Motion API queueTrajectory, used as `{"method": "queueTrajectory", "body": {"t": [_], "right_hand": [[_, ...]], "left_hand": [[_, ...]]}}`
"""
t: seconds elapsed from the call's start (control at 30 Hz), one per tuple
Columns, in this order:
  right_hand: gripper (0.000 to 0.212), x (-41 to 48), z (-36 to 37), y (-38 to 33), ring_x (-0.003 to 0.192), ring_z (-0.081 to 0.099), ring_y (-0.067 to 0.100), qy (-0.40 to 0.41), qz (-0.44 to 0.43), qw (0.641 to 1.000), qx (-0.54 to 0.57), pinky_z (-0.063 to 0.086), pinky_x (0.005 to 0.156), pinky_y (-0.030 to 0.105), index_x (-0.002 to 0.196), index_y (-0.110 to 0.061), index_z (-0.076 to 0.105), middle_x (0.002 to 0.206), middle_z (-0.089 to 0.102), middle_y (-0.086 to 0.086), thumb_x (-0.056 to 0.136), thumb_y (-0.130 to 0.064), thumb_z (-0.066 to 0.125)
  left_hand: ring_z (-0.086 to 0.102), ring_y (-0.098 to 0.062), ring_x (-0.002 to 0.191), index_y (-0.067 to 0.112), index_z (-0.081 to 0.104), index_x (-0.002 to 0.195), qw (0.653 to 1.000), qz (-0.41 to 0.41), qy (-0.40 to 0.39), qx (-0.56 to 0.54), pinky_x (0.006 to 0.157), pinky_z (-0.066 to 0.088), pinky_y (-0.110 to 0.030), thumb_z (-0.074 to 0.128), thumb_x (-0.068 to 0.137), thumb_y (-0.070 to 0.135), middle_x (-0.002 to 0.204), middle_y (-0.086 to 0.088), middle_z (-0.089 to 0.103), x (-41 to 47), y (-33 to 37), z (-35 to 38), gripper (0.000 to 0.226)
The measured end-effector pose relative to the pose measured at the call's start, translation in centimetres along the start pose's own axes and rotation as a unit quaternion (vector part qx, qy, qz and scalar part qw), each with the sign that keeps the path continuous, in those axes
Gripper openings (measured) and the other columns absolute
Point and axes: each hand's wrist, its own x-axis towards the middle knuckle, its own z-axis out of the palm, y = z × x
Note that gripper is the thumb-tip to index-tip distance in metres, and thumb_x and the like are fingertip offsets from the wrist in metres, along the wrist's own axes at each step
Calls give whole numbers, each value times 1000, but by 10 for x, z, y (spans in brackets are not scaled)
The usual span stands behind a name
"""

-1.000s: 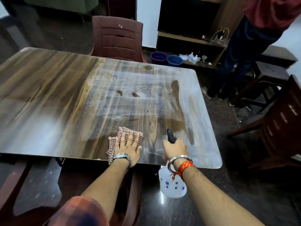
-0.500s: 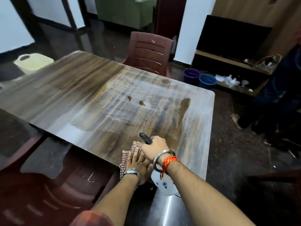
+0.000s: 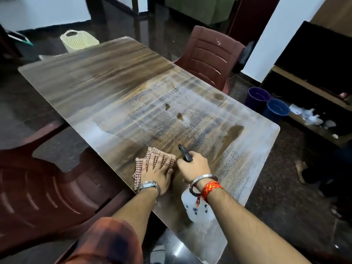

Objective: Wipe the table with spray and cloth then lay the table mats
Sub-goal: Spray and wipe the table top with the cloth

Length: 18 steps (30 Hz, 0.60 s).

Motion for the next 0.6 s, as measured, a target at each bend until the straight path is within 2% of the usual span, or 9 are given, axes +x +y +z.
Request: {"method": "queueTrajectory", "body": {"t": [0.07, 0.13, 0.2, 0.23, 0.27, 0.3, 0.37, 0.43, 0.6], "right_hand": [[16, 5, -6, 8, 70, 68, 38, 1, 7, 1000, 2, 59, 69, 44, 64, -17, 55, 75, 68, 10, 69, -32, 56], [17, 10, -11, 18, 71, 68, 40, -22, 3, 1000, -15, 59, 71, 47, 66, -15, 57, 75, 69, 12, 68, -32, 55], [17, 12, -18, 25, 70, 68, 36, -52, -2, 998, -34, 60, 69, 38, 70, -14, 61, 76, 69, 11, 73, -30, 55], [16, 14, -23, 28, 63, 66, 30, -70, -5, 997, -45, 58, 59, 25, 73, -13, 62, 73, 68, 9, 77, -27, 55], [14, 15, -29, 33, 54, 62, 21, -93, -11, 994, -58, 49, 45, 14, 75, -13, 63, 69, 65, 5, 80, -24, 55], [14, 15, -35, 37, 48, 57, 15, -113, -18, 991, -69, 38, 34, 11, 77, -12, 63, 66, 61, 2, 83, -21, 55], [13, 16, -48, 47, 43, 52, 12, -138, -37, 986, -83, 30, 28, 12, 77, -11, 63, 62, 59, 1, 84, -19, 54], [13, 12, -61, 60, 45, 53, 14, -165, -57, 980, -94, 33, 31, 15, 74, -13, 61, 64, 60, 3, 83, -19, 54], [17, 0, -87, 106, 74, 61, 31, -238, -131, 952, -139, 41, 61, 27, 64, -17, 56, 75, 66, 7, 79, -25, 56]], "left_hand": [[-9, -22, 148, 40, 10, 152, 1000, -14, 16, -4, 116, -12, -47, 15, 98, 56, 162, 8, 1, 6, -1, 3, 56], [-12, -23, 148, 35, 4, 153, 998, -39, 44, -1, 116, -12, -44, 16, 97, 58, 162, 3, -4, 4, 0, 7, 62], [-12, -25, 148, 29, 2, 154, 995, -80, 67, -3, 116, -11, -43, 14, 92, 59, 162, -2, -6, 2, 4, 12, 70], [-10, -25, 148, 28, 3, 154, 993, -93, 68, -4, 117, -9, -43, 12, 90, 59, 163, -2, -4, 3, 6, 13, 72], [-8, -25, 148, 28, 5, 154, 992, -104, 67, -5, 118, -6, -44, 10, 89, 59, 163, -2, -1, 1, 9, 16, 73], [-6, -24, 148, 29, 7, 154, 991, -114, 67, -5, 119, -4, -45, 9, 88, 59, 163, -1, 1, -2, 13, 17, 72], [-4, -24, 149, 30, 11, 154, 988, -137, 76, -13, 119, -2, -45, 4, 87, 59, 163, 1, 5, -15, 22, 23, 74], [-2, -23, 149, 32, 12, 154, 984, -159, 82, -16, 119, -1, -45, -3, 83, 60, 162, 3, 6, -34, 37, 31, 78], [3, -24, 149, 30, 23, 153, 968, -223, 108, -34, 119, -1, -44, 3, 85, 58, 161, 1, 15, -92, 109, 61, 76]]}}
